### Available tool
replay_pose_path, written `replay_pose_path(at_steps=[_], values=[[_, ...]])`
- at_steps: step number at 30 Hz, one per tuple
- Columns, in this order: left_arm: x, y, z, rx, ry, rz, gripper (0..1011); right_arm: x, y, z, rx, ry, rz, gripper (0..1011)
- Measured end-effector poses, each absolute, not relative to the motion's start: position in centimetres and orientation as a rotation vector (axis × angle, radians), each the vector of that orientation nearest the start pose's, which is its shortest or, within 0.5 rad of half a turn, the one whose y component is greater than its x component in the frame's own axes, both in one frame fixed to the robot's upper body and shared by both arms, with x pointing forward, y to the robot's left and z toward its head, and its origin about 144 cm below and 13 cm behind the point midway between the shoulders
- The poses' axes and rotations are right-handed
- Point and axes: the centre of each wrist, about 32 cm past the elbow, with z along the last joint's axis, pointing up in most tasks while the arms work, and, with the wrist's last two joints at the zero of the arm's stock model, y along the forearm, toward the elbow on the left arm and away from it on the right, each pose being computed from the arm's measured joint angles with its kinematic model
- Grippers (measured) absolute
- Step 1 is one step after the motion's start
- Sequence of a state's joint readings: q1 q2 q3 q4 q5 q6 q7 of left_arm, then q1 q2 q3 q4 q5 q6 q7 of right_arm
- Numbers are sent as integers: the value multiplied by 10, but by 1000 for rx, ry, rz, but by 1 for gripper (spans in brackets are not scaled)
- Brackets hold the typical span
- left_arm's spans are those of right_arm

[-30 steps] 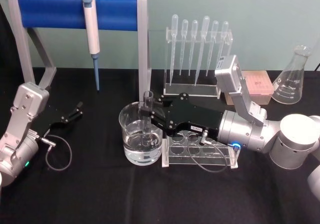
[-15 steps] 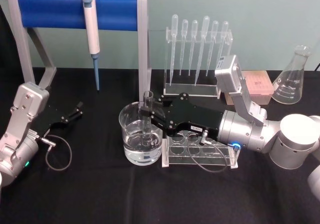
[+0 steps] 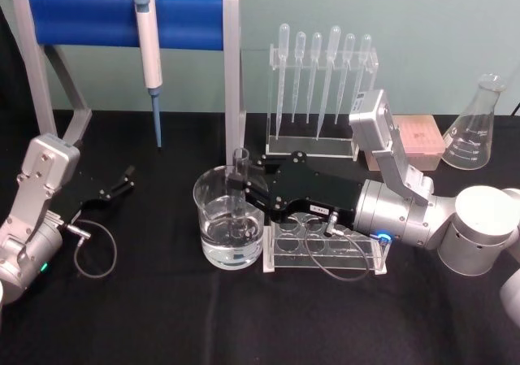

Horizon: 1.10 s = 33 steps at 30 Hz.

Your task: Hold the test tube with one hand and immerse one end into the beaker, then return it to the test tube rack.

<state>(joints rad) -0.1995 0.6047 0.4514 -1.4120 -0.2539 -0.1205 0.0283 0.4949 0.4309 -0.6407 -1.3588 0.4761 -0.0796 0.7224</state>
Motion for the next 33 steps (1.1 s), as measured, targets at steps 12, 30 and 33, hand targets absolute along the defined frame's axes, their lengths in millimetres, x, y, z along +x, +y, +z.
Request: replay_pose_path(at_steps=[12, 30, 33], values=[[489, 310, 1140, 305, -285, 1248, 1000, 552, -207, 1201, -70, -141, -382, 242], [489, 310, 1140, 304, -285, 1248, 1000, 552, -207, 1201, -70, -141, -382, 242], [489, 310, 1140, 304, -285, 1248, 1000, 552, -207, 1201, -70, -141, -382, 242]])
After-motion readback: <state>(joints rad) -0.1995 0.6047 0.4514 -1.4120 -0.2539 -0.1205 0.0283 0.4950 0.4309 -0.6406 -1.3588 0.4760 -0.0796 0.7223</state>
